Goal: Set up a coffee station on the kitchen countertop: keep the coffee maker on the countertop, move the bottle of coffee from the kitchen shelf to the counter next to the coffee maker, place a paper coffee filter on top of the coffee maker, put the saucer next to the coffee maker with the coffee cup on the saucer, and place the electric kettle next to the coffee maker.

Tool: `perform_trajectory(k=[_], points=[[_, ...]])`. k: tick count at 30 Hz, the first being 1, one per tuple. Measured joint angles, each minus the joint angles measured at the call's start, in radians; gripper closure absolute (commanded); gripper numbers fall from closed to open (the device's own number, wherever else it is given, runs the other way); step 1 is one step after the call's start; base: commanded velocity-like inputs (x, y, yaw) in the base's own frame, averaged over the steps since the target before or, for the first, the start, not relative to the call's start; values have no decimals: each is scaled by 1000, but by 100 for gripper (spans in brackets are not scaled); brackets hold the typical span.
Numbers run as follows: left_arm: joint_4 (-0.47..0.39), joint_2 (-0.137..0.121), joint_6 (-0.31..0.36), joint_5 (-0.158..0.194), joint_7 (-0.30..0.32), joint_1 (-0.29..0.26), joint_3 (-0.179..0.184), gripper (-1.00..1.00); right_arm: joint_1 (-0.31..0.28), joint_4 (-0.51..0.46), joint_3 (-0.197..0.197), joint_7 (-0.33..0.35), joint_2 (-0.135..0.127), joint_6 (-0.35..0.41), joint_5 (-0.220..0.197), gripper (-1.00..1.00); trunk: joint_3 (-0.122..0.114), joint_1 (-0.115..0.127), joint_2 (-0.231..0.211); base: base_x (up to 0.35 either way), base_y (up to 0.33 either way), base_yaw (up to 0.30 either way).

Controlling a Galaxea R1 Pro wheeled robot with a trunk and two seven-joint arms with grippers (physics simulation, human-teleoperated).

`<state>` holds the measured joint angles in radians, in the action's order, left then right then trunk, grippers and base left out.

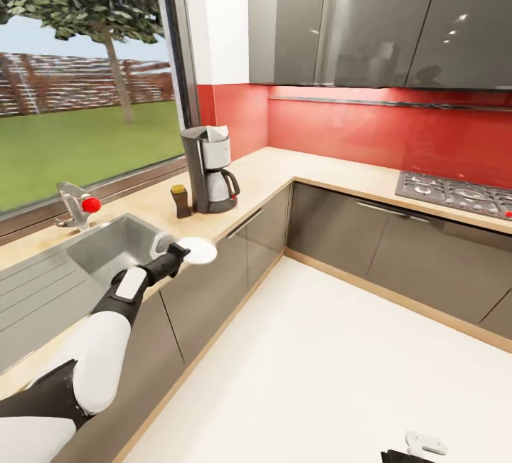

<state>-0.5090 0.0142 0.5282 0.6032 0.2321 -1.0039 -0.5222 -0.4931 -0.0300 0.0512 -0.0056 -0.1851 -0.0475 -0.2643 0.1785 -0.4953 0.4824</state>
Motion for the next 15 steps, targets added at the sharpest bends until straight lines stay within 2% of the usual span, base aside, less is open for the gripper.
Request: perform_trajectory(k=[2, 8, 12, 15], points=[[1, 0, 11, -11, 2, 11, 0, 100, 0, 0, 0, 0, 0, 0, 0, -100, 0, 0, 0, 279, 0, 0], [1, 4, 33, -14, 6, 46, 1, 100, 0, 0, 0, 0, -2, 0, 0, -100, 0, 0, 0, 322, -6, 0], [1, 4, 33, -14, 6, 69, 2, 100, 0, 0, 0, -1, -6, 0, 0, -100, 0, 0, 0, 302, -91, 4], [1, 3, 33, -14, 6, 86, 2, 100, 0, 0, 0, -1, -6, 0, 0, -100, 0, 0, 0, 221, -135, 159]])
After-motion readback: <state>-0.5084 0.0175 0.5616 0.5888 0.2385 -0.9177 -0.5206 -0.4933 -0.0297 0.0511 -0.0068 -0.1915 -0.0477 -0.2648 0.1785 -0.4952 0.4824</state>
